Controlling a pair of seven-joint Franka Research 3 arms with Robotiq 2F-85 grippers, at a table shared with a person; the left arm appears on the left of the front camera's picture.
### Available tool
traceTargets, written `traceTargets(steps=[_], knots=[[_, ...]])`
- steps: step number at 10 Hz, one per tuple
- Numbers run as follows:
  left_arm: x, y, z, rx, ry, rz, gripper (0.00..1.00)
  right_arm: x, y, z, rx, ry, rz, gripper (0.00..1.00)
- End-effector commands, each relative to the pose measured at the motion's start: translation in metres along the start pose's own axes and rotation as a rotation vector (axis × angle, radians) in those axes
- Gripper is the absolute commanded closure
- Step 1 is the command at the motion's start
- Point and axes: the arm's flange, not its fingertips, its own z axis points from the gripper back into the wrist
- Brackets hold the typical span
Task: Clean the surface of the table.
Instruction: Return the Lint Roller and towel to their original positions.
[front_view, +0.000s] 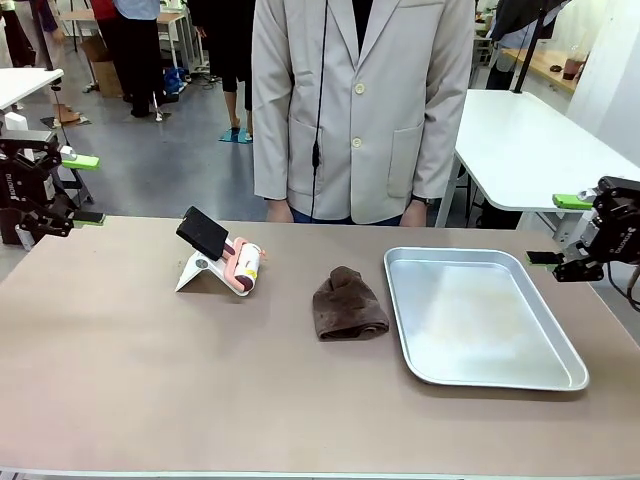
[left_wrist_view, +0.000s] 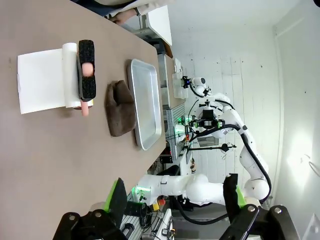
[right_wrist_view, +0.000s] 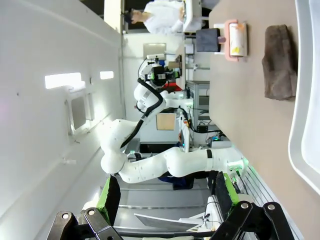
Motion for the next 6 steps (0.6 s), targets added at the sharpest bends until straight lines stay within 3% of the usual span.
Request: traceTargets(steps=[1,6], knots=[[-0.0023,-0.0008,0.0023,-0.007,0.009,-0.003,0.00,-0.0060,0.0013,-0.0025,0.002,-0.006,0.008,0.00],[-0.0023,-0.0008,0.0023,-0.007,0.009,-0.003,0.00,-0.0060,0.0013,-0.0025,0.002,-0.006,0.008,0.00]])
